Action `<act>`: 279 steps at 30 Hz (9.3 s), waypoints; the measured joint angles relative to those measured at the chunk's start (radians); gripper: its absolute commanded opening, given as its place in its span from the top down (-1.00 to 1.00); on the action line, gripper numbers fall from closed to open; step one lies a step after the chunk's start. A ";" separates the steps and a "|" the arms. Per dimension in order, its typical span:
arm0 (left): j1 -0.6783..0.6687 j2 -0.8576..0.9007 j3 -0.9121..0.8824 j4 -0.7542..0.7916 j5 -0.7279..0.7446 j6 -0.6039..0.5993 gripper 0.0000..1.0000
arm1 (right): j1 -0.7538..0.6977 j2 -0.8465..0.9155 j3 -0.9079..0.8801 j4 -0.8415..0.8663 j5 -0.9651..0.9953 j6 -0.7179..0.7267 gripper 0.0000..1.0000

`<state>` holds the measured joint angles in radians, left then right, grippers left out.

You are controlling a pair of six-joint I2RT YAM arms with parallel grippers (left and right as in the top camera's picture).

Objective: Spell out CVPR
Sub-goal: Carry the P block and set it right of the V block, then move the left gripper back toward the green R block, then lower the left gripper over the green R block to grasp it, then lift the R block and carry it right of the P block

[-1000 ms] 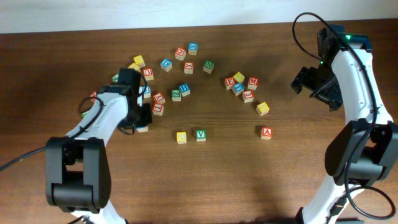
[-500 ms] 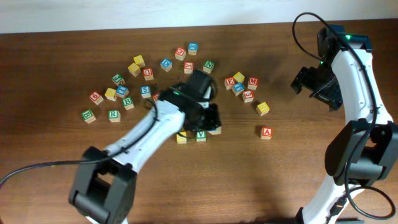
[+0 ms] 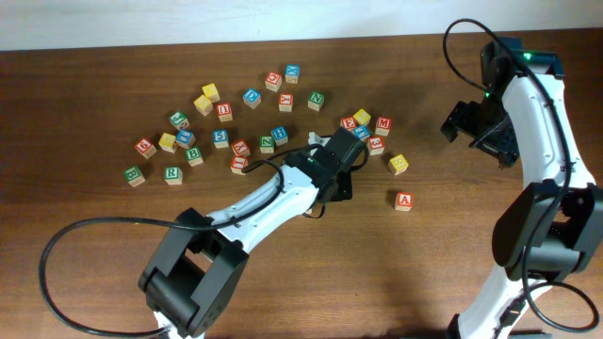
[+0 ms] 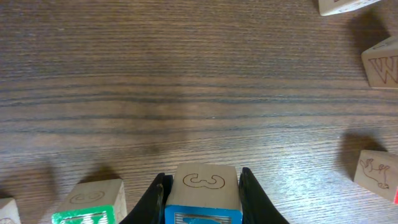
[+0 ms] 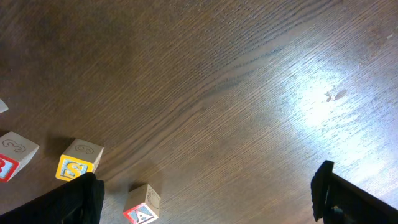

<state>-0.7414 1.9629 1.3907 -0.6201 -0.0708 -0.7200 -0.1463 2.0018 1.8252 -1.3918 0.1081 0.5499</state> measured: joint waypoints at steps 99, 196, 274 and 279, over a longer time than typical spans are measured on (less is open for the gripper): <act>0.573 0.031 0.365 -0.344 -0.102 0.156 -0.99 | 0.000 0.000 0.000 0.000 0.000 0.000 -0.97; 0.827 0.024 -0.022 -0.159 0.050 0.840 -0.24 | 0.000 0.000 0.000 0.000 0.000 0.000 -0.97; 0.508 0.051 0.202 -0.448 0.686 0.462 0.63 | 0.000 0.000 0.000 0.000 0.000 0.000 -0.97; 0.220 0.050 0.205 -0.377 0.470 0.258 0.62 | 0.000 0.000 0.000 0.000 0.000 0.000 -0.97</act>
<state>-0.5213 2.0129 1.5955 -0.9974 0.3992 -0.4618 -0.1463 2.0018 1.8252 -1.3922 0.1081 0.5495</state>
